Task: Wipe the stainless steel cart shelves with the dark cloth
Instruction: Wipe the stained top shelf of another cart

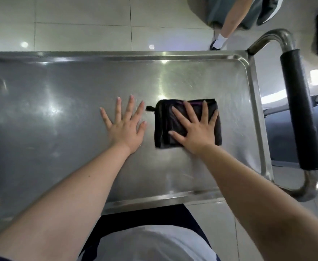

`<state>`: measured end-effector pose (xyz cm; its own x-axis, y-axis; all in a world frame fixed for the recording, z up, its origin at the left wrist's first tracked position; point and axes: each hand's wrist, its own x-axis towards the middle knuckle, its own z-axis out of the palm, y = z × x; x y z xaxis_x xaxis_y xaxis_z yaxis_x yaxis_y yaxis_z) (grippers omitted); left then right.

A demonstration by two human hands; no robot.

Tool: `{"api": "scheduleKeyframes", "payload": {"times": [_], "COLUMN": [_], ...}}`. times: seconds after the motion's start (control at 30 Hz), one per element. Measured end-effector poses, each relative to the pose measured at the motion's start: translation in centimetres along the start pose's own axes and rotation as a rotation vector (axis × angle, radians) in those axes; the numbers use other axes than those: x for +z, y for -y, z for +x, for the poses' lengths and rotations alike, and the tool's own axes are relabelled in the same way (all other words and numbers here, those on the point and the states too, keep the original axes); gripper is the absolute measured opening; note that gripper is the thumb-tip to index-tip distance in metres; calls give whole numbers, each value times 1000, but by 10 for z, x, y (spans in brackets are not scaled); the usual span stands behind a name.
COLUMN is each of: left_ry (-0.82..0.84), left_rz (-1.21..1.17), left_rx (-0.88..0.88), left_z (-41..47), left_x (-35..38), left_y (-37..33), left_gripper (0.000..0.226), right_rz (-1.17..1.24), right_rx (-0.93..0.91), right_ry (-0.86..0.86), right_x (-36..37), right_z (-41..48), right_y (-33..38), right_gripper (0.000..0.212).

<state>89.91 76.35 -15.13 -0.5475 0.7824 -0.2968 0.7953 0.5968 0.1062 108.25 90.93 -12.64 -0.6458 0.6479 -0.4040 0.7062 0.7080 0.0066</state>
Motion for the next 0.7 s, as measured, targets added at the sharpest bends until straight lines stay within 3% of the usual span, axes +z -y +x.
{"api": "scheduleKeyframes", "payload": {"times": [0.17, 0.3, 0.53, 0.7], "left_ry": [-32, -27, 37, 105], "left_rz": [-50, -53, 27, 27], "left_rx": [10, 9, -12, -11], "left_z": [5, 7, 6, 3], "left_x": [4, 3, -4, -12], "left_y": [1, 2, -1, -2], "left_gripper": [61, 61, 61, 60], "right_rz": [38, 28, 62, -14], "right_rx": [48, 35, 4, -120], "right_ry": [-43, -60, 54, 170], "right_x": [-43, -47, -1, 38], "right_z": [113, 126, -5, -117], "right_y": [-5, -2, 13, 48], "right_gripper": [74, 75, 74, 75]}}
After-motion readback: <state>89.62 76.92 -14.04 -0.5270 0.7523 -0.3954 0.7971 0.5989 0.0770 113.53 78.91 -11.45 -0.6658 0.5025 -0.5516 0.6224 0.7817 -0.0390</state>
